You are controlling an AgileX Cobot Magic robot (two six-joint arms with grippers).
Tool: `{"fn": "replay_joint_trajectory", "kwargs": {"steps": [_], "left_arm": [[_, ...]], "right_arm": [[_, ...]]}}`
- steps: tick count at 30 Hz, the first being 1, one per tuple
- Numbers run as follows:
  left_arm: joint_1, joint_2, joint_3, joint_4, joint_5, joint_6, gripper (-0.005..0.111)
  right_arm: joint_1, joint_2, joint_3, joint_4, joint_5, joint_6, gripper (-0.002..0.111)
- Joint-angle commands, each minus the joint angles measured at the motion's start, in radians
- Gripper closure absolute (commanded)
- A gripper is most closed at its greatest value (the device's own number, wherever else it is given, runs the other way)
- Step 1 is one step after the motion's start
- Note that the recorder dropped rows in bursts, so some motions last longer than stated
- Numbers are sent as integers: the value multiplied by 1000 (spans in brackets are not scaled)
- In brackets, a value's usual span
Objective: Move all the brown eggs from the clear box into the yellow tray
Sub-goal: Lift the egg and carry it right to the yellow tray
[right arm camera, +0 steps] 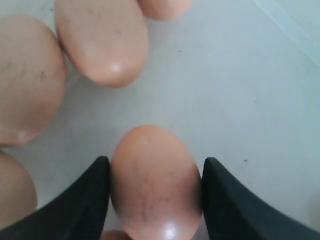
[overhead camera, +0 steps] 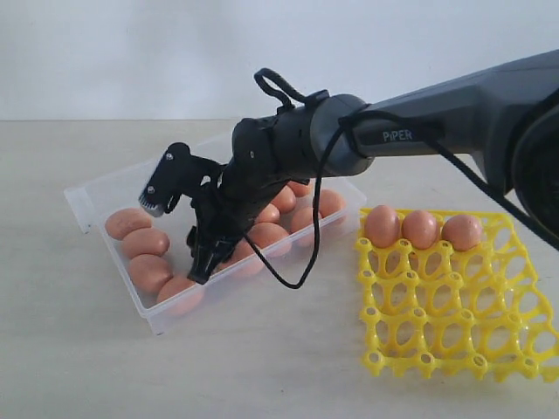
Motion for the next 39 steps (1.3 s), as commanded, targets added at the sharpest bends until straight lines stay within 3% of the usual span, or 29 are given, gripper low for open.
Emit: {"fn": "replay_joint_trajectory", "kwargs": {"steps": [1, 5, 12, 17, 21, 24, 34, 39], "left_arm": [[-1, -4, -3, 0, -13, 2, 103], [-1, -4, -3, 0, -13, 2, 103], [-1, -4, -3, 0, -13, 2, 103], [-1, -4, -3, 0, -13, 2, 103], [-1, -4, -3, 0, -16, 2, 103], [-1, -4, -3, 0, -16, 2, 103], [-1, -4, -3, 0, -16, 2, 103], [-1, -4, -3, 0, -16, 2, 103]], "right_arm": [[-1, -128, 13, 87, -70, 64, 108], [-1, -277, 133, 169, -216, 64, 108], [-14, -655, 661, 340, -891, 81, 108], [-171, -796, 994, 450, -1189, 160, 108], [-389, -808, 1094, 472, -1177, 304, 108], [-481, -808, 1109, 472, -1124, 476, 108], [-498, -887, 1296, 449, -1099, 509, 108], [-498, -827, 1299, 244, -1046, 523, 108]]}}
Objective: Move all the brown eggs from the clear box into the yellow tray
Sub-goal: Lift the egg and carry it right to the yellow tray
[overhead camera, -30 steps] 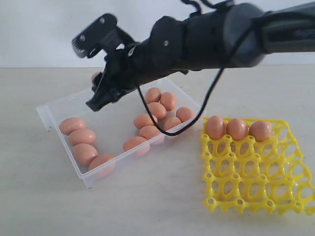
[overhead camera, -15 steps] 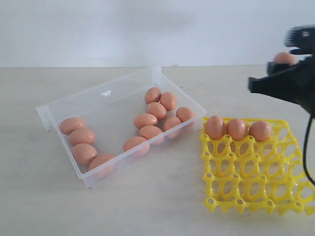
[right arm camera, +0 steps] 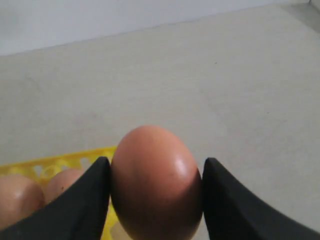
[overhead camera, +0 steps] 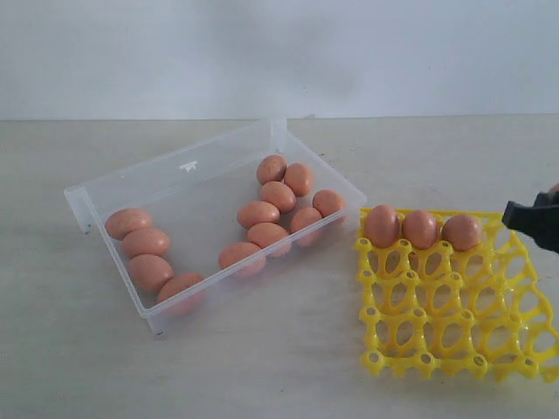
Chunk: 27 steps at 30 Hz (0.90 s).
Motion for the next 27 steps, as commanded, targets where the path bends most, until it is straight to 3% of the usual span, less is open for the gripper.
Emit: {"fn": "replay_joint_trajectory", "kwargs": {"steps": [1, 9, 14, 21, 27], "left_arm": [[-1, -4, -3, 0, -16, 2, 103], [-1, -4, -3, 0, -14, 2, 103], [-1, -4, -3, 0, -14, 2, 103], [-1, -4, -3, 0, -14, 2, 103], [-1, -4, -3, 0, -14, 2, 103]], "right_arm": [[-7, 67, -4, -218, 4, 39, 108], [-7, 282, -124, -272, -29, -38, 108], [-7, 283, -122, -254, -150, -38, 108], [-11, 242, -122, -258, -156, 83, 108], [-179, 242, -122, -150, -225, 212, 108]]}}
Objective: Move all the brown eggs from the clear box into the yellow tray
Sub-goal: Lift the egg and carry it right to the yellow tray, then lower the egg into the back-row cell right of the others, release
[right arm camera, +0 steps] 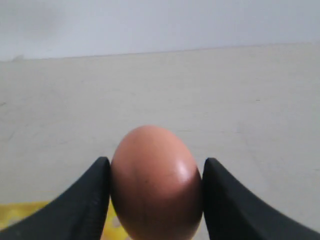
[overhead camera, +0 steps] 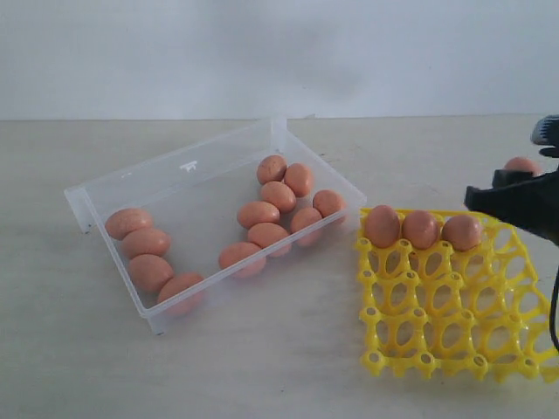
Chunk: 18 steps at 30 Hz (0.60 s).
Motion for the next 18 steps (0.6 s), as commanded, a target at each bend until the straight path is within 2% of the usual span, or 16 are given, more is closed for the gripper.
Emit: {"fn": "replay_joint_trajectory", "kwargs": {"steps": [1, 3, 5, 8, 9, 13, 15, 16, 18], "left_arm": [[-1, -4, -3, 0, -14, 2, 103], [-1, -4, -3, 0, -14, 2, 103], [-1, -4, -3, 0, -14, 2, 103], [-1, -4, -3, 0, -14, 2, 103], [-1, -4, -3, 0, -14, 2, 103], [-1, -4, -3, 0, -14, 2, 103], [-1, -4, -3, 0, -14, 2, 103], [-1, -4, -3, 0, -14, 2, 103], [-1, -4, -3, 0, -14, 2, 103]], "right_arm": [[-170, -11, -3, 178, -103, 91, 108], [-255, -11, -7, 225, -154, 138, 108], [-371, -11, -24, 117, -148, 174, 108], [-514, -6, -89, -395, 26, 367, 108], [-539, 2, -124, -650, 43, 497, 108], [-564, 46, -316, -1607, -10, 1046, 108], [-560, 63, -404, -1960, -39, 1278, 108], [-560, 75, -440, -2078, -63, 1370, 108], [-560, 99, -470, -2144, -88, 1413, 108]]}}
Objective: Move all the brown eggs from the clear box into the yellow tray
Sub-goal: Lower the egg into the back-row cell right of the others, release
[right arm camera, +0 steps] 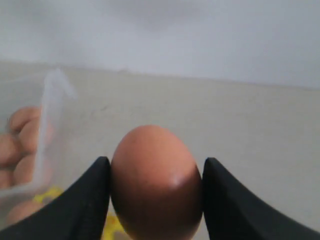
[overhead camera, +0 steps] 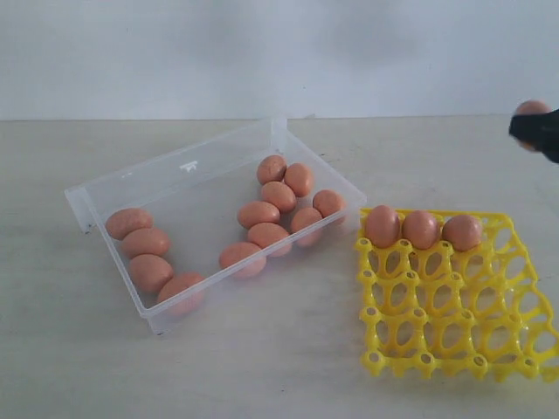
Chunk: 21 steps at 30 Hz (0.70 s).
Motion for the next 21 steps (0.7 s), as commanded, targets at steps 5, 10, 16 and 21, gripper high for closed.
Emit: {"fn": "replay_joint_trajectory", "kwargs": {"steps": [5, 10, 16, 21], "left_arm": [[-1, -4, -3, 0, -14, 2, 103], [-1, -4, -3, 0, -14, 2, 103], [-1, -4, -3, 0, -14, 2, 103], [-1, -4, -3, 0, -14, 2, 103]], "right_arm": [[-7, 121, -84, -419, -91, 231, 108], [-7, 168, -84, -418, -125, 231, 108], [-7, 168, -84, -419, -54, 237, 108], [-7, 168, -84, -419, -45, 235, 108]]}}
